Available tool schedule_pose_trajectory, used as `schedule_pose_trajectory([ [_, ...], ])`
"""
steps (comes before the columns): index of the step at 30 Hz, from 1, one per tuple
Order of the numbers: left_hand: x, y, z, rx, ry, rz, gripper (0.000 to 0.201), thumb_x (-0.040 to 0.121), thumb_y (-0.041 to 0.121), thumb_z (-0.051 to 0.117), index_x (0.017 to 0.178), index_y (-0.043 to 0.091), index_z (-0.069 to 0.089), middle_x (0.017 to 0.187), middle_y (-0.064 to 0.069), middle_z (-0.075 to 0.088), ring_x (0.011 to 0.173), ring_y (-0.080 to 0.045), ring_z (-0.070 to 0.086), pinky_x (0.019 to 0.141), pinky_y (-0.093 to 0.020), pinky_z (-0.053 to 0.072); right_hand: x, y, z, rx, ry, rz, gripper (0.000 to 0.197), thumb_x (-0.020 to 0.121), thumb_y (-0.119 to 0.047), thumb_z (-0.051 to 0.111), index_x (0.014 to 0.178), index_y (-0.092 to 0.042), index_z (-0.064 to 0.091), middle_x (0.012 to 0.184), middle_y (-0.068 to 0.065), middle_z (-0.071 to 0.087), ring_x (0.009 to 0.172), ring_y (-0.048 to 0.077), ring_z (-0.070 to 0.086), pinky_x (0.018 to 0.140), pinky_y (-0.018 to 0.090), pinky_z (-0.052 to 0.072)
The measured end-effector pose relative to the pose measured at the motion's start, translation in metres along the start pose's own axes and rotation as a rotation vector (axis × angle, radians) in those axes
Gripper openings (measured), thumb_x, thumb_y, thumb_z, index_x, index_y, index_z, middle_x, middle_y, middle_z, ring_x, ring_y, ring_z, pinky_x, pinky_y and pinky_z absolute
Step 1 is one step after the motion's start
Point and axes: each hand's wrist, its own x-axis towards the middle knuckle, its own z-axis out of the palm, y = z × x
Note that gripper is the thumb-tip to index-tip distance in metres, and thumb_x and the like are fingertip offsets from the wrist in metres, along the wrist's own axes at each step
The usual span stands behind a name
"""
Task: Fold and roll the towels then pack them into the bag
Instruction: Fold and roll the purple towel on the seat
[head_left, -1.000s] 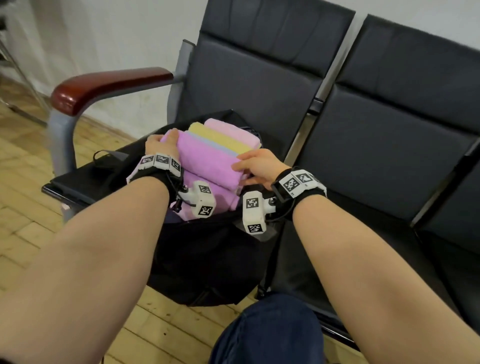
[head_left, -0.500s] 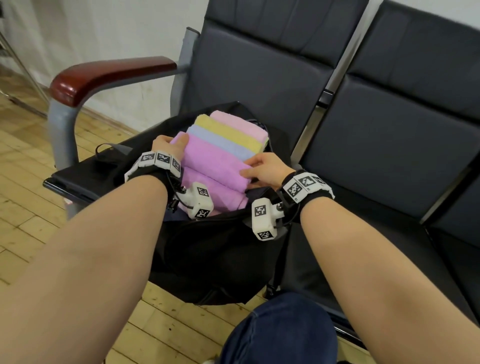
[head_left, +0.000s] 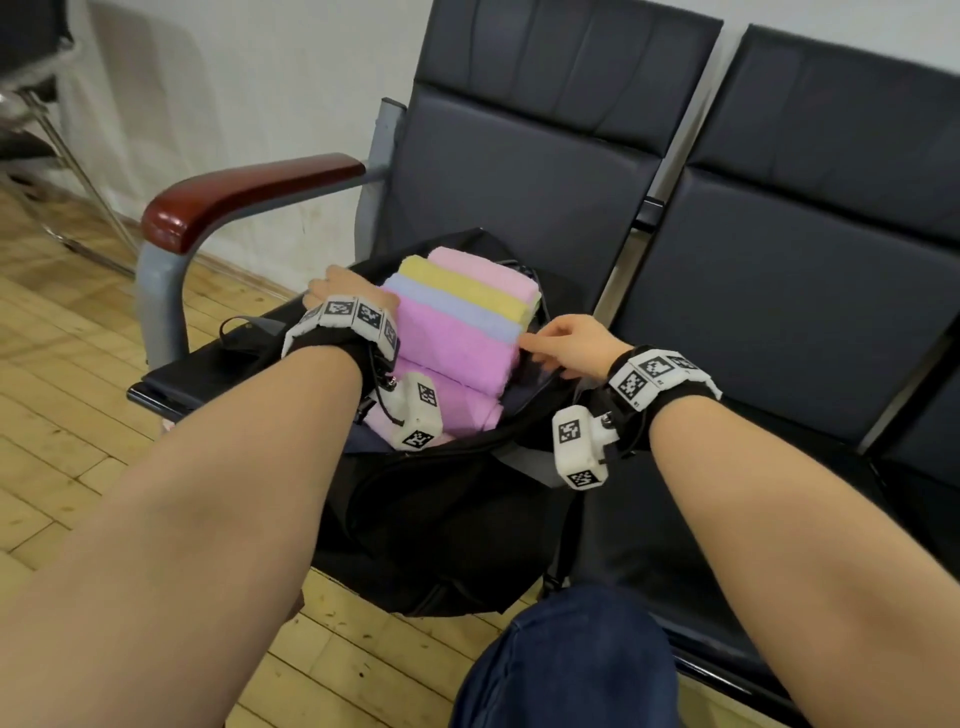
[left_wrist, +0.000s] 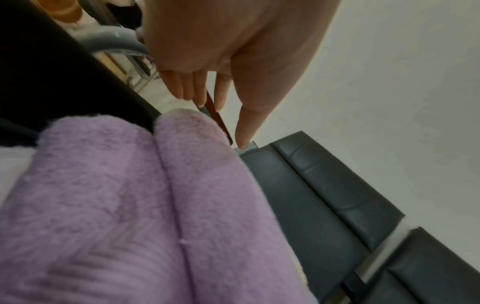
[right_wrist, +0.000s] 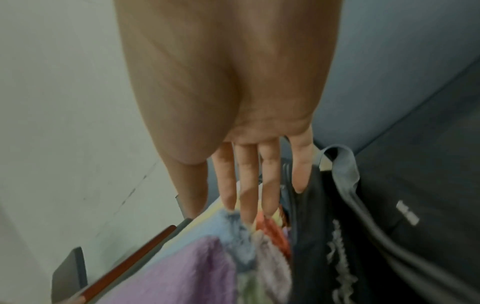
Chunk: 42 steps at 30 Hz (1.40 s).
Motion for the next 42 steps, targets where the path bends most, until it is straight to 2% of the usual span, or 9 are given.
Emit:
schedule_pose_trajectory([
  [4, -0.026, 0.024, -0.016, 0.041, -0.115, 0.214, 0.044, 0.083, 0.026, 0.068, 0.12, 0.005, 0.056, 0.127, -0.015, 0.054, 0.117, -0.031, 0.053, 0.097, -0.037, 0.042, -0.023, 0.004, -0.014, -0.067, -0.102, -0.027, 0.008, 0.087, 0.0, 0.063, 0.092, -0.007, 0.066, 0.077, 0.003, 0.062, 0.07, 0.01, 0.057, 0.044, 0.006, 0.038],
  [8, -0.062, 0.028, -0.015, 0.013, -0.446, 0.438, 0.016, 0.089, 0.017, 0.063, 0.096, 0.003, 0.066, 0.1, -0.012, 0.066, 0.097, -0.026, 0.063, 0.083, -0.032, 0.048, -0.032, 0.011, -0.009, -0.261, -0.195, -0.074, 0.036, 0.084, 0.011, 0.052, 0.112, -0.007, 0.067, 0.111, 0.01, 0.066, 0.106, 0.018, 0.059, 0.086, 0.02, 0.047],
  [14, -0.091, 0.007, 0.012, 0.286, -0.776, 0.393, 0.021, 0.085, 0.015, 0.07, 0.098, -0.001, 0.07, 0.083, -0.009, 0.067, 0.081, -0.022, 0.064, 0.086, -0.036, 0.053, -0.044, 0.014, 0.009, -0.556, -0.171, -0.21, 0.031, 0.1, -0.016, 0.044, 0.122, -0.008, 0.064, 0.126, 0.008, 0.062, 0.115, 0.024, 0.055, 0.091, 0.022, 0.037],
  [20, -0.097, -0.017, 0.018, 0.653, -0.677, 0.507, 0.023, 0.081, 0.035, 0.069, 0.079, 0.013, 0.063, 0.092, -0.005, 0.067, 0.085, -0.024, 0.061, 0.081, -0.029, 0.048, -0.035, 0.029, 0.024, -0.866, -0.146, -0.126, 0.041, 0.092, -0.031, 0.046, 0.13, -0.044, 0.053, 0.136, 0.002, 0.052, 0.131, 0.028, 0.039, 0.108, 0.043, 0.026],
  [27, -0.102, -0.018, 0.026, 0.771, -0.672, 0.574, 0.048, 0.085, 0.056, 0.059, 0.111, 0.016, 0.065, 0.113, -0.003, 0.066, 0.106, -0.024, 0.06, 0.1, -0.034, 0.043, -0.031, 0.032, 0.036, -1.067, -0.232, -0.076, 0.053, 0.081, -0.036, 0.036, 0.132, -0.044, 0.049, 0.135, 0.008, 0.048, 0.119, 0.034, 0.037, 0.099, 0.044, 0.029],
  [33, -0.101, -0.006, 0.026, 0.744, -0.799, 0.643, 0.03, 0.084, 0.044, 0.068, 0.086, 0.014, 0.069, 0.081, 0.001, 0.07, 0.059, -0.004, 0.057, 0.064, -0.021, 0.047, -0.032, 0.039, 0.026, -1.081, -0.163, -0.175, 0.037, 0.09, -0.028, 0.044, 0.124, -0.03, 0.06, 0.132, 0.004, 0.05, 0.119, 0.03, 0.039, 0.096, 0.041, 0.026],
  [36, -0.099, 0.004, 0.024, 0.624, -0.84, 0.682, 0.03, 0.075, 0.035, 0.079, 0.098, 0.017, 0.075, 0.063, 0.016, 0.067, 0.054, 0.002, 0.058, 0.05, -0.01, 0.043, -0.035, 0.038, 0.019, -1.028, -0.116, -0.219, 0.031, 0.089, -0.027, 0.052, 0.118, -0.024, 0.062, 0.126, 0.006, 0.051, 0.118, 0.031, 0.041, 0.097, 0.039, 0.029],
  [40, -0.106, 0.021, 0.029, 0.566, -0.667, 0.69, 0.052, 0.087, 0.047, 0.062, 0.123, 0.01, 0.06, 0.118, -0.003, 0.062, 0.108, -0.02, 0.056, 0.092, -0.029, 0.04, -0.038, 0.031, 0.0, -0.8, 0.026, -0.291, 0.02, 0.086, -0.019, 0.056, 0.105, -0.013, 0.062, 0.114, 0.01, 0.061, 0.111, 0.032, 0.053, 0.091, 0.038, 0.039],
  [42, -0.11, 0.028, 0.031, 0.529, -0.551, 0.709, 0.053, 0.093, 0.046, 0.052, 0.129, 0.007, 0.054, 0.133, -0.01, 0.053, 0.123, -0.027, 0.048, 0.099, -0.032, 0.034, -0.038, 0.027, -0.006, -0.736, 0.083, -0.31, 0.02, 0.086, -0.016, 0.053, 0.104, -0.014, 0.063, 0.11, 0.01, 0.066, 0.108, 0.033, 0.056, 0.091, 0.038, 0.041],
])
